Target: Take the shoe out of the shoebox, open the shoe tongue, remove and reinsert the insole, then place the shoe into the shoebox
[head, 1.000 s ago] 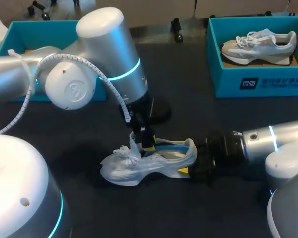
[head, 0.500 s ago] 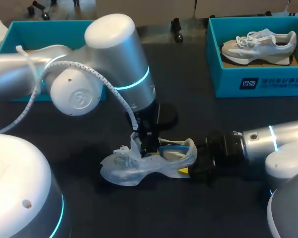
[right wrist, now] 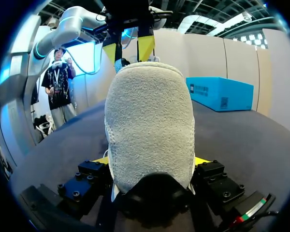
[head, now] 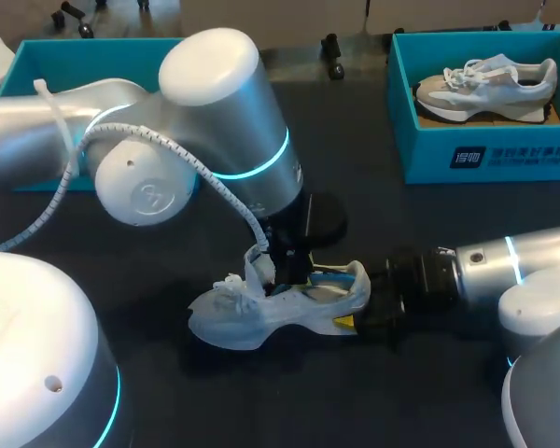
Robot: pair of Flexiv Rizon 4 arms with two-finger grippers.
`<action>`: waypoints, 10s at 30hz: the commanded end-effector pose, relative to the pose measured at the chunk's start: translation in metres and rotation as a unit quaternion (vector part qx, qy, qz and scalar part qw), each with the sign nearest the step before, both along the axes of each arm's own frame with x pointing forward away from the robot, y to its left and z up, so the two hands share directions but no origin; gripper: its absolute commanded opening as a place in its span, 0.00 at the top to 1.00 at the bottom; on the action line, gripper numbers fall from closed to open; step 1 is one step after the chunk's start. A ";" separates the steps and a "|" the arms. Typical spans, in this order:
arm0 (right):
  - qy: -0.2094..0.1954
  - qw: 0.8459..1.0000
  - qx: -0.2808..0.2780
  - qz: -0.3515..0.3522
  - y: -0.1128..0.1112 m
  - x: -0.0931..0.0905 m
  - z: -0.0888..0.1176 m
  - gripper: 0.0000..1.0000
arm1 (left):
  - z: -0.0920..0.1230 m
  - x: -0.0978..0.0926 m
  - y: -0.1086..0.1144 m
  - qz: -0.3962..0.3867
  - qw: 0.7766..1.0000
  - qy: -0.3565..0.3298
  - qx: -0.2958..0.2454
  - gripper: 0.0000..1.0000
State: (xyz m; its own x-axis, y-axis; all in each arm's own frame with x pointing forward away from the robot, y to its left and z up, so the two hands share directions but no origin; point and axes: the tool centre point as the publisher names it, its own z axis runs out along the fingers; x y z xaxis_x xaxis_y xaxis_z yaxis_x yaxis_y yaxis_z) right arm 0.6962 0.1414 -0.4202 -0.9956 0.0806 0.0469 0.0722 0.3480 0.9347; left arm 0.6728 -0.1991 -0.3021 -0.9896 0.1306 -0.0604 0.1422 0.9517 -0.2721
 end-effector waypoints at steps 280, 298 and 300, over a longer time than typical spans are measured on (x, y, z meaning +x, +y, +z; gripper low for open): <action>0.000 1.000 -0.001 -0.001 0.001 -0.001 -0.002 1.00 | -0.012 0.023 -0.056 0.083 0.994 -0.072 -0.015 1.00; 0.000 1.000 -0.001 -0.001 0.001 -0.001 -0.002 1.00 | 0.021 0.009 -0.028 0.090 0.990 -0.101 -0.040 0.75; 0.000 1.000 -0.001 -0.001 0.001 -0.001 -0.002 1.00 | 0.023 0.006 -0.025 0.089 0.990 -0.104 -0.042 0.64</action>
State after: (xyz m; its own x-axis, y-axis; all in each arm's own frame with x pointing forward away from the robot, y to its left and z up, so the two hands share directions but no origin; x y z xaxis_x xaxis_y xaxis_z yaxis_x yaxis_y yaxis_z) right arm 0.6961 0.1414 -0.4203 -0.9956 0.0806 0.0471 0.0724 0.3481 0.9347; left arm 0.6850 -0.2394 -0.2854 -0.9637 -0.0575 -0.2606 0.0296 0.9475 -0.3184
